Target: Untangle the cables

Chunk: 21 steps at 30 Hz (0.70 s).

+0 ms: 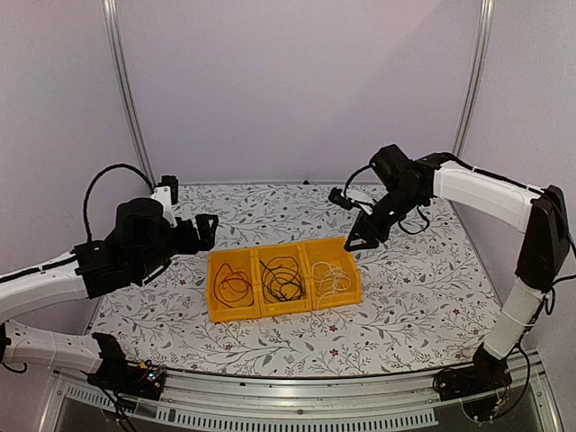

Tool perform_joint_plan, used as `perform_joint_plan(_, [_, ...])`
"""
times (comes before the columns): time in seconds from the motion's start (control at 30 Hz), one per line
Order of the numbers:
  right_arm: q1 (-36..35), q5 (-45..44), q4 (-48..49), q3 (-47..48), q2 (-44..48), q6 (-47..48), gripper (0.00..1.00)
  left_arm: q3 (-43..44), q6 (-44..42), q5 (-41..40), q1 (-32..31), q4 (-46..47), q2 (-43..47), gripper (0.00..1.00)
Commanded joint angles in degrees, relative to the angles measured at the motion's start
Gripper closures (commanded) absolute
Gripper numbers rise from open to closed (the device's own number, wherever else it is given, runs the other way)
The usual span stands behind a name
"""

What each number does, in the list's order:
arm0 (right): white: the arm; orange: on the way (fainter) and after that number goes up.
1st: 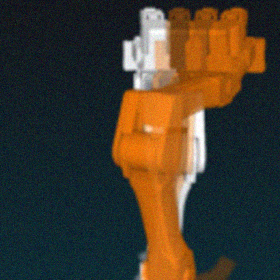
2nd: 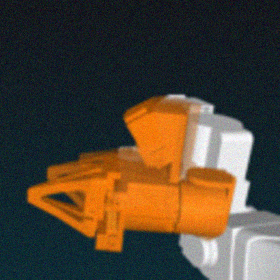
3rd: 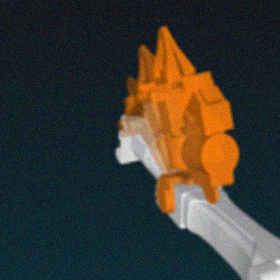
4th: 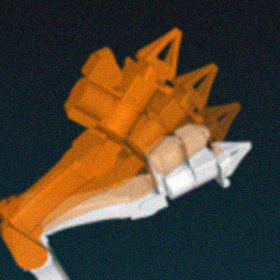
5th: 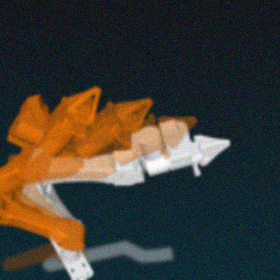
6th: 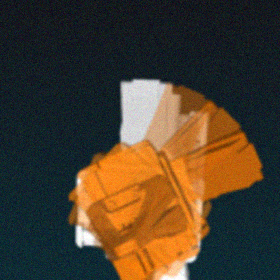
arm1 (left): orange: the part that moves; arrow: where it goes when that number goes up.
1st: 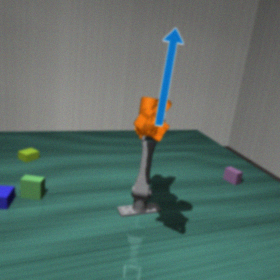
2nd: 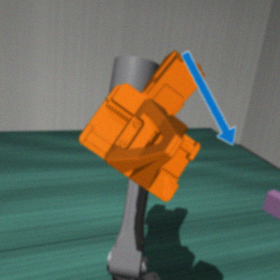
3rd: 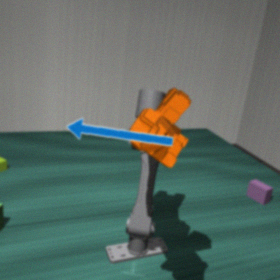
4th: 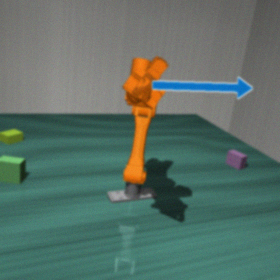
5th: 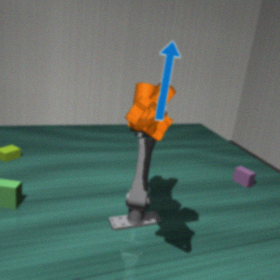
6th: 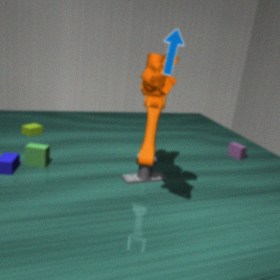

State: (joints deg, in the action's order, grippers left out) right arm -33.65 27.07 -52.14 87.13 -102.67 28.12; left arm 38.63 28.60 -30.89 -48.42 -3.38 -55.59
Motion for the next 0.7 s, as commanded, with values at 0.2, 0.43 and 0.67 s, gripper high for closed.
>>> perform_joint_plan(0.2, [13.7,-1.9,12.6,-8.2,21.5,-1.6,0.45,8.8,-10.8,-3.9,5.8,-14.9,-0.4,0.00])
perform_joint_plan(0.43, [22.2,-10.0,27.1,-18.8,33.3,-13.2,0.01,13.3,-22.4,-5.6,7.1,-17.1,-0.6,0.00])
perform_joint_plan(0.67, [24.4,-13.1,38.1,-31.6,41.8,-20.5,0.03,7.8,-14.8,4.3,7.1,-12.4,5.1,0.00])
